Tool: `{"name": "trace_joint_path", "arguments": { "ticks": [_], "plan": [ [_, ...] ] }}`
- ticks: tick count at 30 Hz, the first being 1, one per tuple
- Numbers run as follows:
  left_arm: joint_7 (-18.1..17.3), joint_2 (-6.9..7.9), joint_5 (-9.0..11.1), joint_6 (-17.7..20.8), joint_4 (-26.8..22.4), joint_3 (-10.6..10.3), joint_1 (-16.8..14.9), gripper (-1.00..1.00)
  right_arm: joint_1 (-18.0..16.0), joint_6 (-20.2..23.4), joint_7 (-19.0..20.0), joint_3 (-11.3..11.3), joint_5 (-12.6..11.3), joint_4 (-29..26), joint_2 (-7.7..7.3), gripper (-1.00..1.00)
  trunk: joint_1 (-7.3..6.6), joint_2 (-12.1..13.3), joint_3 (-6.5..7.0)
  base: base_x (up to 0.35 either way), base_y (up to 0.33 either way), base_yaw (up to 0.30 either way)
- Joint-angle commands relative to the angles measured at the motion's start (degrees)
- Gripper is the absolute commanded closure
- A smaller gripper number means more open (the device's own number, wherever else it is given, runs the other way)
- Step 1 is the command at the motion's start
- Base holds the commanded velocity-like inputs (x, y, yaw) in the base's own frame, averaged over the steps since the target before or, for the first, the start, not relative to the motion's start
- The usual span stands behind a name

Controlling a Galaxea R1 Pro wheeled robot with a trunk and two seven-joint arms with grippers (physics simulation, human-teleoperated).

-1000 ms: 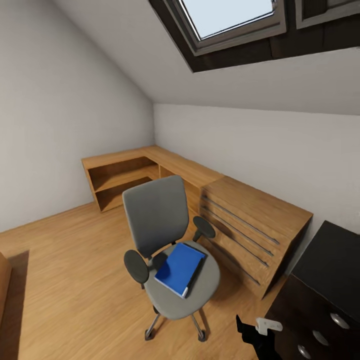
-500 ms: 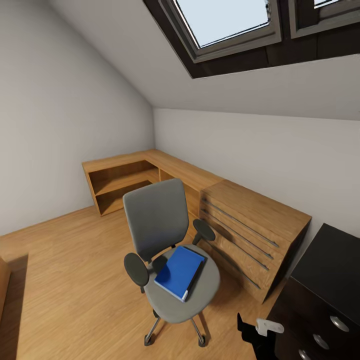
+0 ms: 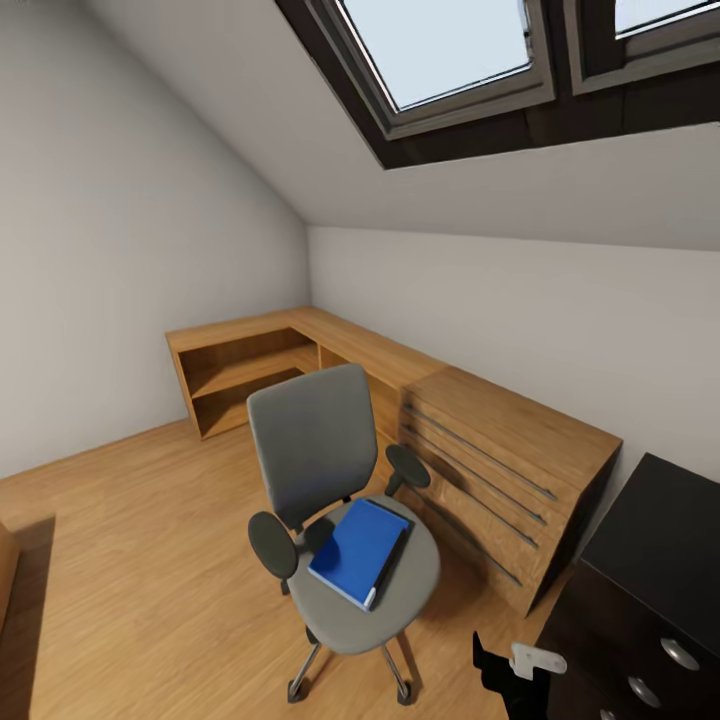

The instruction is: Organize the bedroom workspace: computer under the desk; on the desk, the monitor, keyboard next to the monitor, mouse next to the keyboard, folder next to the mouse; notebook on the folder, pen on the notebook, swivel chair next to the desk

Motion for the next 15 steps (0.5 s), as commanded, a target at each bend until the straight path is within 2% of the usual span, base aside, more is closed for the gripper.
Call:
{"name": "trace_joint_path", "arguments": {
  "ticks": [1,15],
  "plan": [
    [-0.5,-0.01,0.6,0.0,-0.1,0.1,0.0,-1.00,0.0,-0.2,0.0,-0.5,0.6,0.0,0.05,-1.00,0.01,0.0,0.04,0.000,0.000,0.000],
    [-0.2,0.07,1.3,1.3,-0.2,0.2,0.0,-1.00,0.0,-0.7,0.0,-0.5,0.6,0.1,0.00,-1.00,0.01,0.0,1.36,0.000,0.000,0.000]
  ]
}}
